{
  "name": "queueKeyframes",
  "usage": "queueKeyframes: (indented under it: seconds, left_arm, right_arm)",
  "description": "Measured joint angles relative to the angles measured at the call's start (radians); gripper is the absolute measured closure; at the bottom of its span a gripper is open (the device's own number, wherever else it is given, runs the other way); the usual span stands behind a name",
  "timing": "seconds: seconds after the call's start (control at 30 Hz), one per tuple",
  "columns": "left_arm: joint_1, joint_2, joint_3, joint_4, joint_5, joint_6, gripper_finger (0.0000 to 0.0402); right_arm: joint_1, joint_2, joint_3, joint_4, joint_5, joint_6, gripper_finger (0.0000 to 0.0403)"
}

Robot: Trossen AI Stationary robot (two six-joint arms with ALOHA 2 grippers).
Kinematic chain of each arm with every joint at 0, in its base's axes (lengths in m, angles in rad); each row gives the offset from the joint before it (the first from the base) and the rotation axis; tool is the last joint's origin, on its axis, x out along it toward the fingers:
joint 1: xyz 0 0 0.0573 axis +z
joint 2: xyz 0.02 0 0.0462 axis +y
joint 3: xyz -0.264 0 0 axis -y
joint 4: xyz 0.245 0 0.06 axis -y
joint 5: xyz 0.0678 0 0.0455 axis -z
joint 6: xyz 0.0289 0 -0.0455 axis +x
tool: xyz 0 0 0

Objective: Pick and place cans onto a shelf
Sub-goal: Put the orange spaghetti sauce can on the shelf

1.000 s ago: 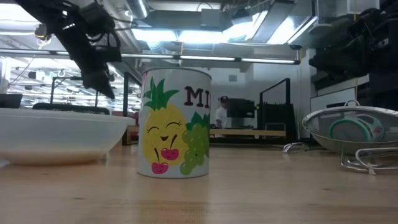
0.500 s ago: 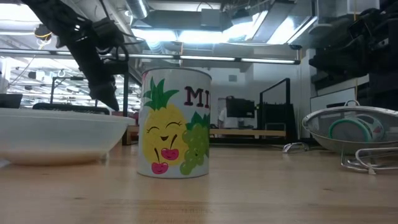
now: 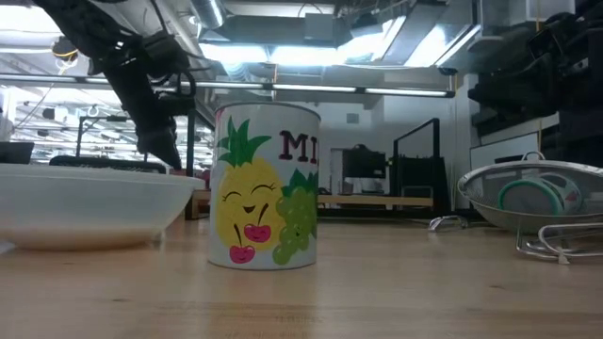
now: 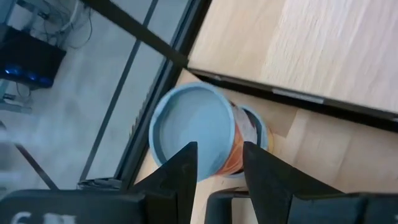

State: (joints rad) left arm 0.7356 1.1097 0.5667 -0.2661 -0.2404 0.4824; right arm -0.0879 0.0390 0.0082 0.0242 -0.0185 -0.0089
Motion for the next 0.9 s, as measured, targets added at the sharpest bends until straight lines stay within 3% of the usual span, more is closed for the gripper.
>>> queueKeyframes:
  seconds: [0.37, 0.9]
  left_arm:
    - [0.039, 0.126, 0.000, 0.060, 0.071, 0.017, 0.0280]
    - [0.039, 0.135, 0.000, 0.060, 0.067, 0.045, 0.0292]
  right_arm:
    - [0.000, 0.000, 0.000, 0.000, 0.000, 0.000, 0.0308]
    - [0.000, 0.000, 0.000, 0.000, 0.000, 0.004, 0.0308]
